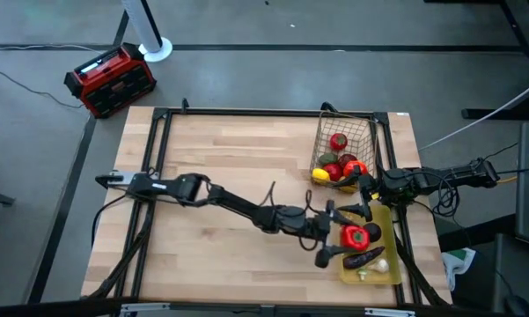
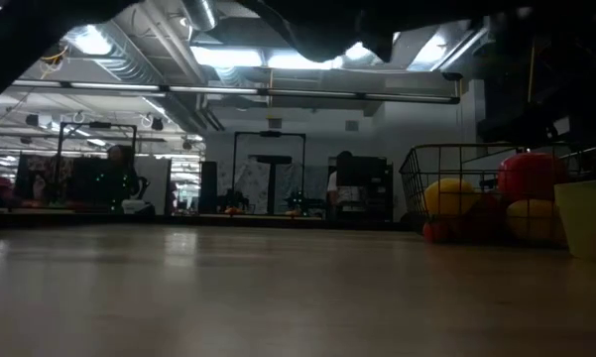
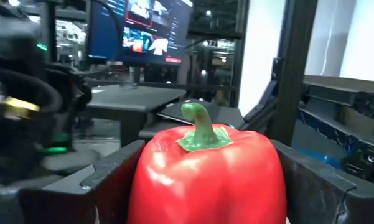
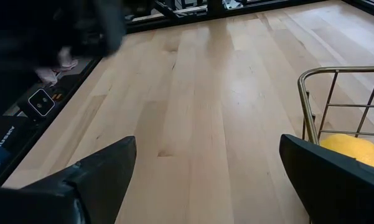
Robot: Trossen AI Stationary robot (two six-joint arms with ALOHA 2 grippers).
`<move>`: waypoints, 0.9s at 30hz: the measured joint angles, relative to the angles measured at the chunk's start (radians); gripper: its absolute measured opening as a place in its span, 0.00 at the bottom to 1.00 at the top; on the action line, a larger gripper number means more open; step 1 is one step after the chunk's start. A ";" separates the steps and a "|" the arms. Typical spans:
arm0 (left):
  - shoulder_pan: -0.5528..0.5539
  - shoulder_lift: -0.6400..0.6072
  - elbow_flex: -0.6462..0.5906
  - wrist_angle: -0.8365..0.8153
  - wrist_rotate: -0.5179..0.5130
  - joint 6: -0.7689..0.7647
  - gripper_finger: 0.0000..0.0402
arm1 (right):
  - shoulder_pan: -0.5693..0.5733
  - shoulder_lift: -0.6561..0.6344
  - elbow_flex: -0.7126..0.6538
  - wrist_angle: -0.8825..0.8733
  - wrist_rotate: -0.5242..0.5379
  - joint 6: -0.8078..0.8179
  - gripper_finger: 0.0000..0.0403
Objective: Sort produce into baskets
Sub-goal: Put the red bell pepper into the yellow bin
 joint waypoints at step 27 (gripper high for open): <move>0.014 0.139 0.155 -0.127 0.042 -0.054 0.79 | 0.000 0.000 0.000 0.000 0.000 0.000 0.97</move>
